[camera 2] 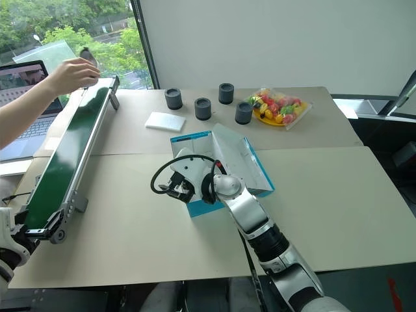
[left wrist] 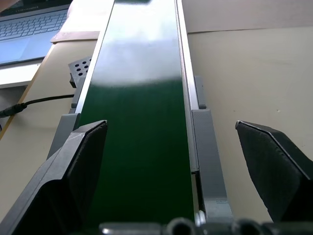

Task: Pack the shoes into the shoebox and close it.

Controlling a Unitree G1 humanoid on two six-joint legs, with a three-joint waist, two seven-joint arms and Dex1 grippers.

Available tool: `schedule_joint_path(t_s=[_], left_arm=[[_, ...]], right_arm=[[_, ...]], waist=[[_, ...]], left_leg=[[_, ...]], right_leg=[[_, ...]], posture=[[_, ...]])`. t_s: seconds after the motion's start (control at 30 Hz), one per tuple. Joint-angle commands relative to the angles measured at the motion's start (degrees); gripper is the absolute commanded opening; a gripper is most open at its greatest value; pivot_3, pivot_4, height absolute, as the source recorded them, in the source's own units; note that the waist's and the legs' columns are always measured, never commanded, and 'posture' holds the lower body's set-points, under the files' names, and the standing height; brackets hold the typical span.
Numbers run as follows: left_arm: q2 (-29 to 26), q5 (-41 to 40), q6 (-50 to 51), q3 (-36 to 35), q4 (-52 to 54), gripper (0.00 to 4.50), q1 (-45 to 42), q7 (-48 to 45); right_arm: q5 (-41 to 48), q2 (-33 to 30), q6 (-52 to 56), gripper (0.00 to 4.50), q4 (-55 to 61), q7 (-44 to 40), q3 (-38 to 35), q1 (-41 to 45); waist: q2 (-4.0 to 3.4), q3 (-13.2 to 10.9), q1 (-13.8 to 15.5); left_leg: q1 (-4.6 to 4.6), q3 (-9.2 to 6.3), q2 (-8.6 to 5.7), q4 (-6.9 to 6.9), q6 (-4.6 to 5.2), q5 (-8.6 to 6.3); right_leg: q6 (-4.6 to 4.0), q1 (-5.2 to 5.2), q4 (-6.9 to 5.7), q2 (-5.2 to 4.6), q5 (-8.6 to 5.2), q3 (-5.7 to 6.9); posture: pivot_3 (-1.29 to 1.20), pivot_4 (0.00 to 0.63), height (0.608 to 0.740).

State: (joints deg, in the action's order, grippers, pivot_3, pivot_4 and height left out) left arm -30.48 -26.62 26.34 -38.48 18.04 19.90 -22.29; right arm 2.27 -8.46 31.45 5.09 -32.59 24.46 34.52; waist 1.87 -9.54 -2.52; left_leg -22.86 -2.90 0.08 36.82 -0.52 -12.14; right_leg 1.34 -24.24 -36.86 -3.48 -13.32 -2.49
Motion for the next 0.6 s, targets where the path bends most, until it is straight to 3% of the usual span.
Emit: schedule_joint_path(t_s=[0.03, 0.6], left_arm=[[-0.87, 0.54, -0.96, -1.12, 0.69, 4.5, -0.24, -0.21], [-0.58, 0.31, -1.02, -1.93, 0.91, 4.5, 0.76, -0.48]], right_arm=[[-0.32, 0.37, -1.52, 4.45, 1.2, 0.09, -0.53, 0.35], [-1.23, 0.45, -1.4, 4.45, 0.81, 0.09, -0.35, 0.24]], waist=[[0.0, 0.0, 0.0], [0.0, 0.0, 0.0]], left_leg=[[0.0, 0.0, 0.0, 0.0, 0.0, 0.0], [0.0, 0.0, 0.0, 0.0, 0.0, 0.0]], right_leg=[[0.0, 0.0, 0.0, 0.0, 0.0, 0.0], [0.0, 0.0, 0.0, 0.0, 0.0, 0.0]], posture=[[0.0, 0.15, 0.737], [0.0, 0.15, 0.737]])
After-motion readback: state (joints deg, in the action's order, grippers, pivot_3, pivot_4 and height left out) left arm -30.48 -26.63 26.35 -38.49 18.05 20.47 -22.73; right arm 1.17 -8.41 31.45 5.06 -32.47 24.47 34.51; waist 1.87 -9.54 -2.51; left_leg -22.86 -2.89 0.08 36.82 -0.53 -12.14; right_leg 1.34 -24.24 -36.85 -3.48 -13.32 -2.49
